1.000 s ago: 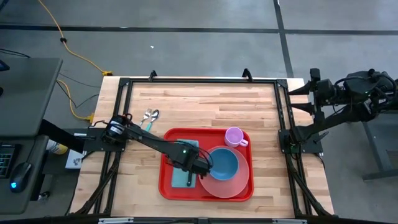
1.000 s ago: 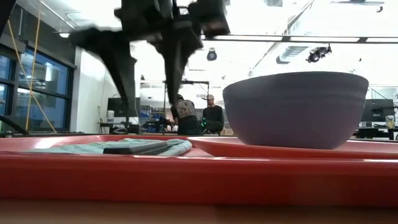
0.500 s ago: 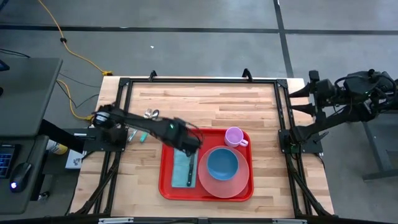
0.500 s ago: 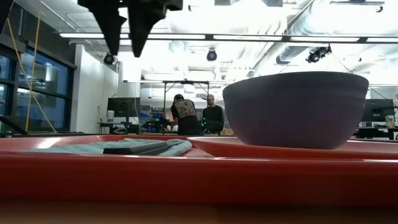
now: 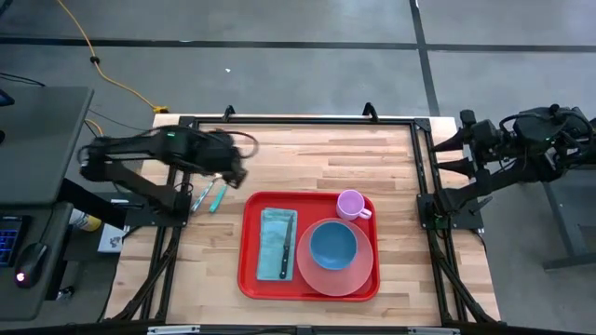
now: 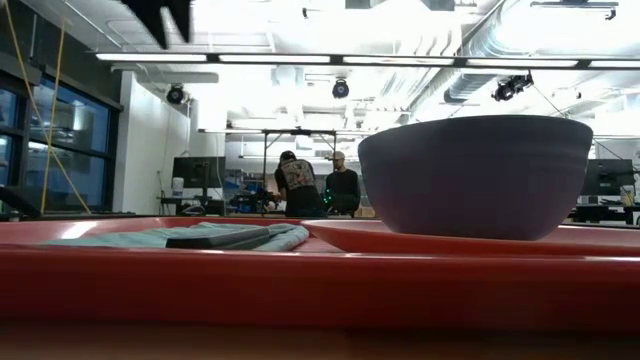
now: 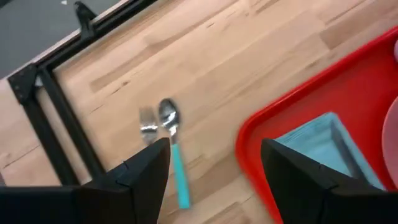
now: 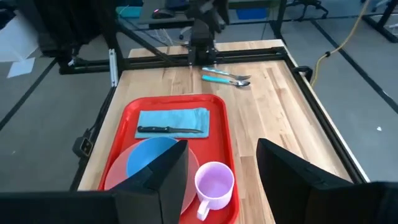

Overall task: Set up tray
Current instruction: Put the fork into the blue napkin

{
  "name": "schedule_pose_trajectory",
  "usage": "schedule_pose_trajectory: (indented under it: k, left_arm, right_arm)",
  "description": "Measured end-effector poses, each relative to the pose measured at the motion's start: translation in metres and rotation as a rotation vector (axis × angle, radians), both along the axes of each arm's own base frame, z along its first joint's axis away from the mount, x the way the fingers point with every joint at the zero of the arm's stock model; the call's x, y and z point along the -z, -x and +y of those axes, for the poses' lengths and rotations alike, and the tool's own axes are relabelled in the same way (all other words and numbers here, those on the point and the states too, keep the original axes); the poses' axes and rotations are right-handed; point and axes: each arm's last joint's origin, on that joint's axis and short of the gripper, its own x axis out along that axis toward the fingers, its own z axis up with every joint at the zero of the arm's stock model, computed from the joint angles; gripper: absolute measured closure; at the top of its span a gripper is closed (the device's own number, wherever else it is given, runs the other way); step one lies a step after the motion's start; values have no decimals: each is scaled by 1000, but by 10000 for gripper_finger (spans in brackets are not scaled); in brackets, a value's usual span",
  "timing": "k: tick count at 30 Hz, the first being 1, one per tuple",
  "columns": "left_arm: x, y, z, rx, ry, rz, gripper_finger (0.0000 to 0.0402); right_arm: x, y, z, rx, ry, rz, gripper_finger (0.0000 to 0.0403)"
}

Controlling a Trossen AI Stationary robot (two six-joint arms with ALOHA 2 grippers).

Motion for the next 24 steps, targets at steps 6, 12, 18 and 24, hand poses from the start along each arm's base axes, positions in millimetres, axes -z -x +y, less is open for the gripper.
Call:
schedule_pose_trajectory:
  k: [6,12,18,24]
  left_arm:
    - [20,71,5,1,71,-16,122]
    - [59,99,5,52,201,73,122]
    - [96,101,8,151,264,256,122]
    - [132,106,16,154,319,398,122]
  right_arm:
    - [-3,-1,-2,71,-17,-35,233]
    - [-7,-4,-3,136,1,-83,233]
    - [-10,-10,-4,209,2,-116,233]
    - [-9,-25,-1,265,-8,-88,233]
